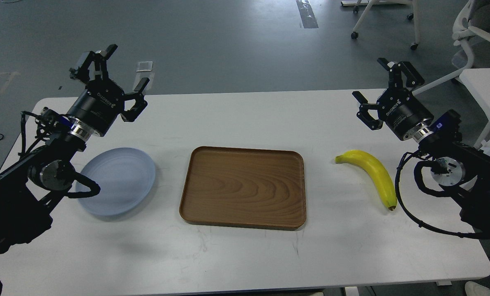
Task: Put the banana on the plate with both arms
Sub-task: 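Lower the left gripper toward the light blue plate's rim, then grasp the rim of the light blue plate with the left gripper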
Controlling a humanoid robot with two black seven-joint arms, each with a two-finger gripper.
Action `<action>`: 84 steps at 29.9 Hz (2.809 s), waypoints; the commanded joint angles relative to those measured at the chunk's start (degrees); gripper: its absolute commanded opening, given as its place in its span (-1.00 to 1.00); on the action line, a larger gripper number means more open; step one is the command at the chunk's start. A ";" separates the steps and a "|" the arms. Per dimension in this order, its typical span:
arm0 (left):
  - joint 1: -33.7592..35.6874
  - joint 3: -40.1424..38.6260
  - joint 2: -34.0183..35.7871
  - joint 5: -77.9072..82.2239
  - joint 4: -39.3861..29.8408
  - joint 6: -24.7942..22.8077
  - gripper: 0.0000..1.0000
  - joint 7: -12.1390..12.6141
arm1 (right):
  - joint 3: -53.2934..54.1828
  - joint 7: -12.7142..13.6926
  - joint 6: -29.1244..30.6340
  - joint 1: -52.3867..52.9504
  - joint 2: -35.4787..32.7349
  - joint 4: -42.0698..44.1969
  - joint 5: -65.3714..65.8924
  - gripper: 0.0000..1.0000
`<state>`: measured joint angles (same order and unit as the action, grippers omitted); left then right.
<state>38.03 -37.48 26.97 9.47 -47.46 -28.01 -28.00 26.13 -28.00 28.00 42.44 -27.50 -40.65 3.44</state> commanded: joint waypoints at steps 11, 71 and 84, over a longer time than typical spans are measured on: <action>1.25 1.09 11.51 21.25 -11.32 0.01 1.00 0.00 | -3.27 0.00 0.00 2.03 -0.10 0.40 0.25 1.00; -2.08 18.14 16.80 87.74 5.01 15.70 -0.14 0.00 | -9.34 0.00 0.00 2.38 2.45 1.98 2.71 1.00; -2.53 18.14 17.15 86.60 4.92 16.76 -1.00 0.00 | -9.34 0.00 0.00 2.29 2.28 1.89 2.71 1.00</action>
<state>35.51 -19.35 44.00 96.38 -42.45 -11.41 -27.99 16.79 -28.00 28.00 44.74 -25.07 -38.76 6.15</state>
